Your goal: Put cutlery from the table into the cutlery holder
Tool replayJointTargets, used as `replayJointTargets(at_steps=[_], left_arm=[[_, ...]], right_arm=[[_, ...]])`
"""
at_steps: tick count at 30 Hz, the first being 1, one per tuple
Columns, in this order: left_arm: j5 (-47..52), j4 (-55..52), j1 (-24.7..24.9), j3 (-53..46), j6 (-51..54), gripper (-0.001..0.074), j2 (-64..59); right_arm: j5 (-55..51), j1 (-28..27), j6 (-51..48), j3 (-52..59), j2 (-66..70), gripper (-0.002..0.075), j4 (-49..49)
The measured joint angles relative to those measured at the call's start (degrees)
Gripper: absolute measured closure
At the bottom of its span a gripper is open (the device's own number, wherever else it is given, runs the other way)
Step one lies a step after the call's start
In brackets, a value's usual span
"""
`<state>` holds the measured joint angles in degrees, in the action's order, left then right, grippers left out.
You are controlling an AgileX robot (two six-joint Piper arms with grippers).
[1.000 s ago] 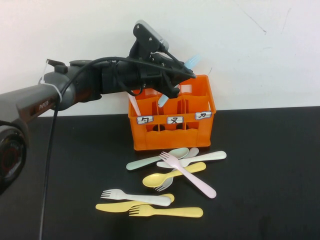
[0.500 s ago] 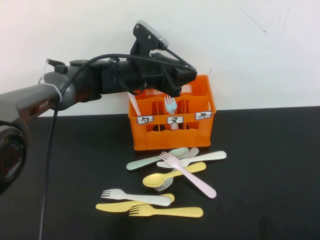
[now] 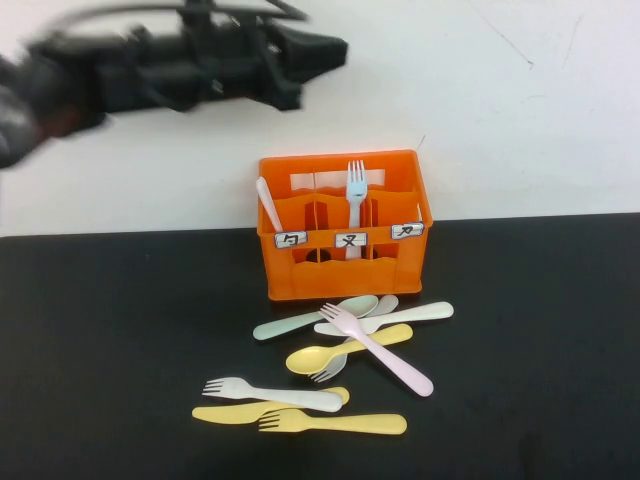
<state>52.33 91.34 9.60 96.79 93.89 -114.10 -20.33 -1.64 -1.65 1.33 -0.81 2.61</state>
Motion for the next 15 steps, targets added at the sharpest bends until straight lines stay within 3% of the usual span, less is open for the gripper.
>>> replayJointTargets(at_steps=[6,15], left_arm=[[2.09,-24.75,-0.57,-4.59,-15.82,0.0734,11.65],[-5.3,-26.68,-0.08,-27.51,-19.66,0.0734,33.84]], right_arm=[[0.0,0.0,0.0,0.0,0.0,0.0729,0.0],[0.0,0.0,0.0,0.0,0.0,0.0729,0.0]])
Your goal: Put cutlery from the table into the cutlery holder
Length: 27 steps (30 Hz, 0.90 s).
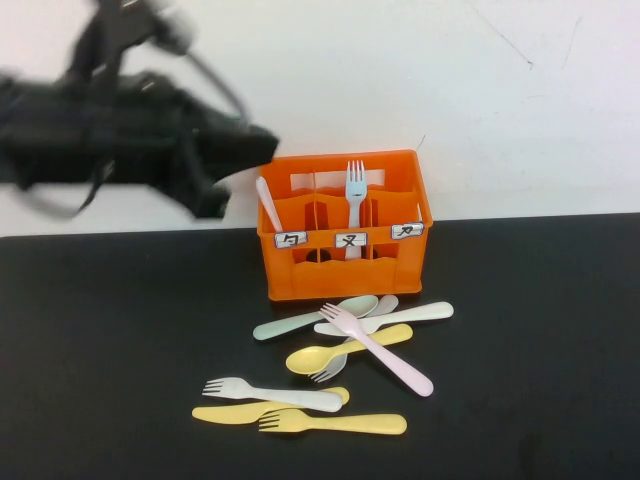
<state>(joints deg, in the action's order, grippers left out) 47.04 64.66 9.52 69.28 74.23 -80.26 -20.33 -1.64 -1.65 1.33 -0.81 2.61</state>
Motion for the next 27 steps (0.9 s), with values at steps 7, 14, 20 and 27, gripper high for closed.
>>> replayJointTargets(at_steps=[7,14,20,27], left_arm=[[-11.22,3.85,0.0,-19.8,-2.19,0.0735,22.35],[-27.07,3.85,0.0,-34.38,-15.93,0.0735,45.63],[-39.17,4.3,0.0,-46.13,-25.67,0.0735,63.19],[-44.29,5.54,0.0,-54.98,-26.03,0.0735,72.29]], right_arm=[[0.0,0.0,0.0,0.0,0.0,0.0729,0.0],[0.0,0.0,0.0,0.0,0.0,0.0729,0.0],[0.0,0.0,0.0,0.0,0.0,0.0729,0.0],[0.0,0.0,0.0,0.0,0.0,0.0729,0.0]])
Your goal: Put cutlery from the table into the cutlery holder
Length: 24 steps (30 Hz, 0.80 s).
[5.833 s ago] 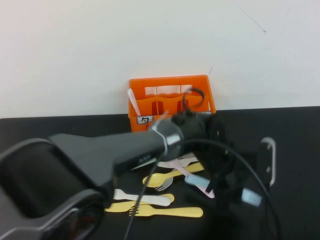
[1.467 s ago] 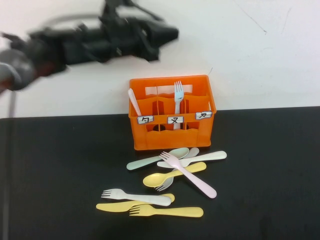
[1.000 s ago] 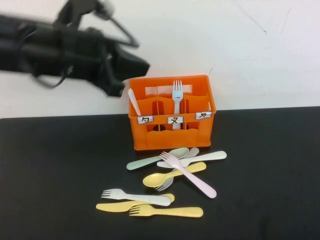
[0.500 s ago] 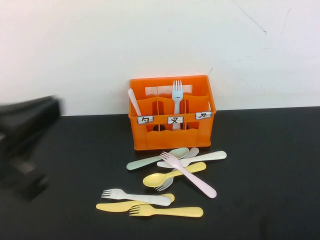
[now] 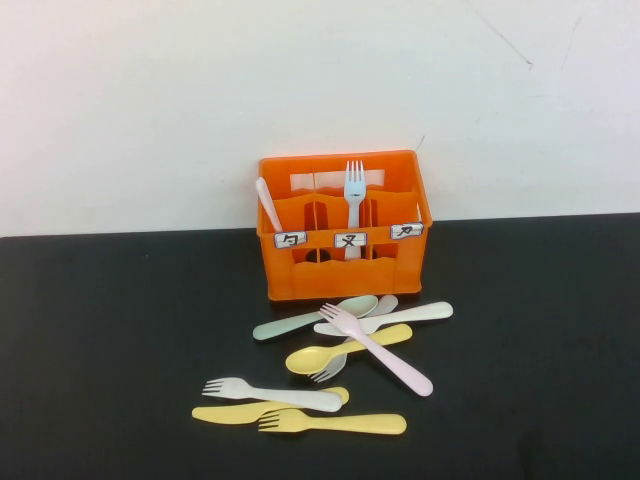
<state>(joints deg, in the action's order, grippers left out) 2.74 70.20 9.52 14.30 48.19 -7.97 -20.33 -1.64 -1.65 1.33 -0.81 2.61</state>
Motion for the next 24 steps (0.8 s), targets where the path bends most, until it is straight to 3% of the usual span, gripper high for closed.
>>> replayJointTargets(at_steps=[2,4,9,12,17,24], left_arm=[[-0.47,-1.42,0.0,-1.4,0.15,0.0735,0.34],[-0.6,-10.85,0.0,-3.04,-6.65,0.0735,0.35],[1.24,-52.88,0.0,-6.82,-49.65,0.0735,0.35],[2.29,-67.67,0.0,-9.66,-63.58,0.0735,0.35],[2.63,-69.2,-3.1,-14.39,-63.47,0.0735,0.35],[6.8,-69.37,-6.9,-15.92,-55.26,0.0735,5.22]], right_arm=[[0.0,0.0,0.0,0.0,0.0,0.0729,0.0],[0.0,0.0,0.0,0.0,0.0,0.0729,0.0],[0.0,0.0,0.0,0.0,0.0,0.0729,0.0],[0.0,0.0,0.0,0.0,0.0,0.0729,0.0],[0.0,0.0,0.0,0.0,0.0,0.0729,0.0],[0.0,0.0,0.0,0.0,0.0,0.0729,0.0]])
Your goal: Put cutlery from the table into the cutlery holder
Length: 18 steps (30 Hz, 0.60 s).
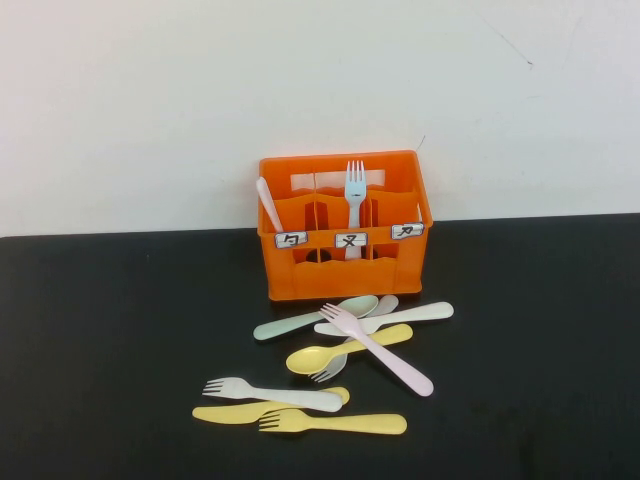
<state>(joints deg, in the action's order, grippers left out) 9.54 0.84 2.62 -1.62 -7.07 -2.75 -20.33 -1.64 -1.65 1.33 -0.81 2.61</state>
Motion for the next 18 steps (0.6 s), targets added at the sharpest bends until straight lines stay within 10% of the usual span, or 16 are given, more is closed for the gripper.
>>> replayJointTargets(at_steps=[18], left_arm=[[9.28,-0.49,-3.79,0.22,3.01,0.0735,3.38]], right_arm=[[0.0,0.0,0.0,0.0,0.0,0.0729,0.0]])
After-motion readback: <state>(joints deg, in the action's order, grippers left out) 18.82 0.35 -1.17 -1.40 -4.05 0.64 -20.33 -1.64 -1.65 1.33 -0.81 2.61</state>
